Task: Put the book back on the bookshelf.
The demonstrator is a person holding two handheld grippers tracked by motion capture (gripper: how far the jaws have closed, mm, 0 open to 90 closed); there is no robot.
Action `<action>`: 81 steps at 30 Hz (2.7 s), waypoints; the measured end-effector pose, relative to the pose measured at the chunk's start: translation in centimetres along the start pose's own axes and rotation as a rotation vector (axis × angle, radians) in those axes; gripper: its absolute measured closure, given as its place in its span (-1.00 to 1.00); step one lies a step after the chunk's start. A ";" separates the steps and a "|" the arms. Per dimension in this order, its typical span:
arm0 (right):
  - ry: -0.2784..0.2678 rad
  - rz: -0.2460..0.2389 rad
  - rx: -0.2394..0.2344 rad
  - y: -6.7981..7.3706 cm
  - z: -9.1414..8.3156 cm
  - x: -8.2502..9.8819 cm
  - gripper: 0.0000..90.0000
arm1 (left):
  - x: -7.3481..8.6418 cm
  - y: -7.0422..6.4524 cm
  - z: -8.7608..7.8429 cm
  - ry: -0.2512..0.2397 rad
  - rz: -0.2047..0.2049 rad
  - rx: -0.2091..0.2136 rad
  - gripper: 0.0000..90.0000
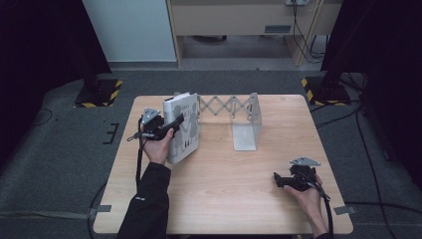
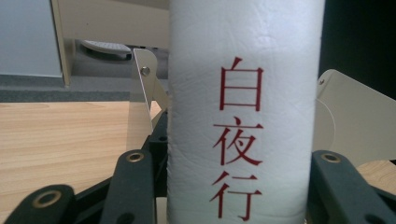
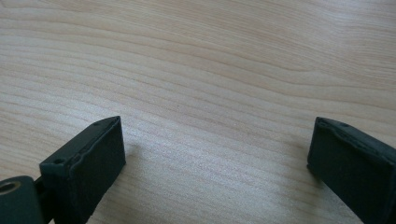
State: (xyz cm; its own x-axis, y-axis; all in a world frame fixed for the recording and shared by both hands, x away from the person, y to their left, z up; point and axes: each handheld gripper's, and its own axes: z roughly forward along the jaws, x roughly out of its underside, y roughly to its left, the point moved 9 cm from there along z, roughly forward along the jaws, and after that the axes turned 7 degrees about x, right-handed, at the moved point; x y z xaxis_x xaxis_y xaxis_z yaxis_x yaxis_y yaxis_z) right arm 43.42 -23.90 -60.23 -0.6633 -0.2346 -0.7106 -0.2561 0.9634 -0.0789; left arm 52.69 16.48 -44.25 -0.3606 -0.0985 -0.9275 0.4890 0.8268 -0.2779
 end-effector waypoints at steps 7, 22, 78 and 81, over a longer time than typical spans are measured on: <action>-0.001 0.000 0.001 0.0 0.0 0.0 -0.90 | 0.4 -0.1 -0.5 -0.001 0.019 -0.005 0.15; -0.001 -0.001 0.001 0.0 0.0 0.0 -0.90 | 2.8 -1.3 -3.3 0.009 0.100 0.009 0.13; 0.000 -0.002 0.001 0.0 0.1 0.0 -0.91 | 4.9 -1.7 -2.7 -0.028 0.165 -0.103 0.14; 0.000 -0.001 0.001 0.0 0.1 0.0 -0.91 | 4.9 -1.6 -2.5 -0.032 0.163 -0.099 0.14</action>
State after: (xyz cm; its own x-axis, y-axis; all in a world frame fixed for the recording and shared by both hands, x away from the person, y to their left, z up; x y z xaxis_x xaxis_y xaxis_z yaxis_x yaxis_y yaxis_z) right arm 43.49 -23.87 -60.24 -0.6631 -0.2360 -0.7104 -0.2566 0.9632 -0.0805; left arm 48.13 16.06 -47.66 -0.2571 0.0253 -0.9661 0.4577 0.8836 -0.0987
